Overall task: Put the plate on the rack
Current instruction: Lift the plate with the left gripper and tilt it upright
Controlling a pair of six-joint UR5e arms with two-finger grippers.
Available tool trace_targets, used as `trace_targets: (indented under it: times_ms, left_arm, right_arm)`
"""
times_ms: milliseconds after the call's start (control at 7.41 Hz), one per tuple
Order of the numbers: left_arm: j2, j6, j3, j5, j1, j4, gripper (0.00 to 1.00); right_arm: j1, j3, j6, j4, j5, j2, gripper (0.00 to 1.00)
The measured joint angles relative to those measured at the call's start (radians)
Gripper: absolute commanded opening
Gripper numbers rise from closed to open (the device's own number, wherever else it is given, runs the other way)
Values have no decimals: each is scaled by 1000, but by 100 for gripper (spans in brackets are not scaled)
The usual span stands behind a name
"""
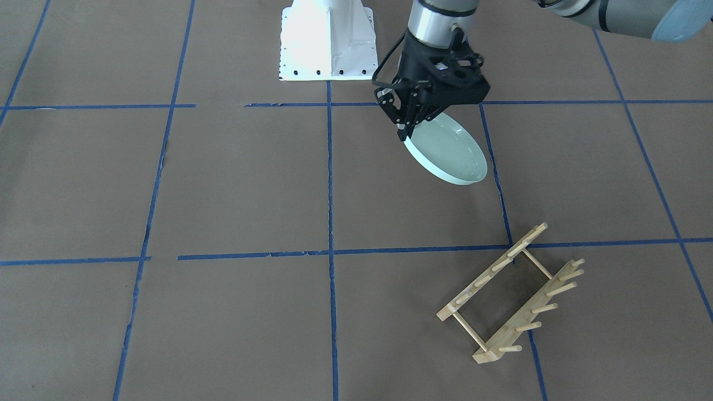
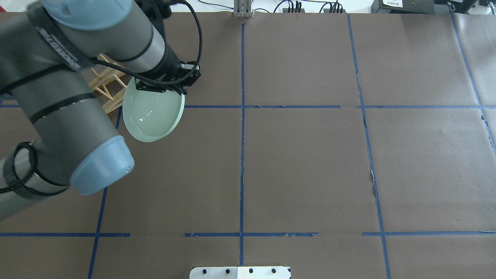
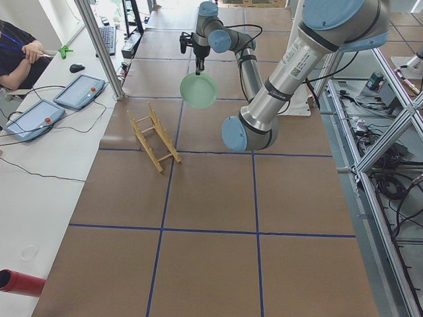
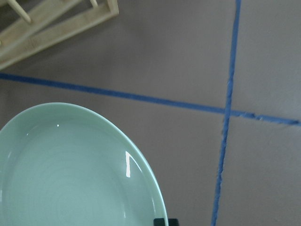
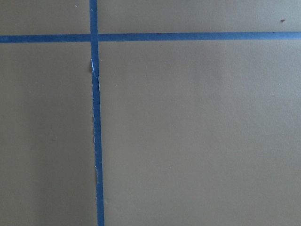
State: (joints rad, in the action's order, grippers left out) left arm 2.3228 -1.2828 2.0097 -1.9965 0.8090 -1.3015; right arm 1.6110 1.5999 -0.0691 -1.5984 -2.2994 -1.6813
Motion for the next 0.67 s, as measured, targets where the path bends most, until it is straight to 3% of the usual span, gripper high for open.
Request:
trace_targets:
  times_ms: [135,405,675]
  left_arm:
    - [-1,-5,61,-64,96,-3,0]
    - [-24,-39,140,-101,205,-101,0]
    - [-172,-212,167,-65,230,-453,0]
  right_arm:
    - [0,0,0,0,0,0,100]
    - [0,0,0,0,0,0,100]
    - [0,0,0,0,0,0,100]
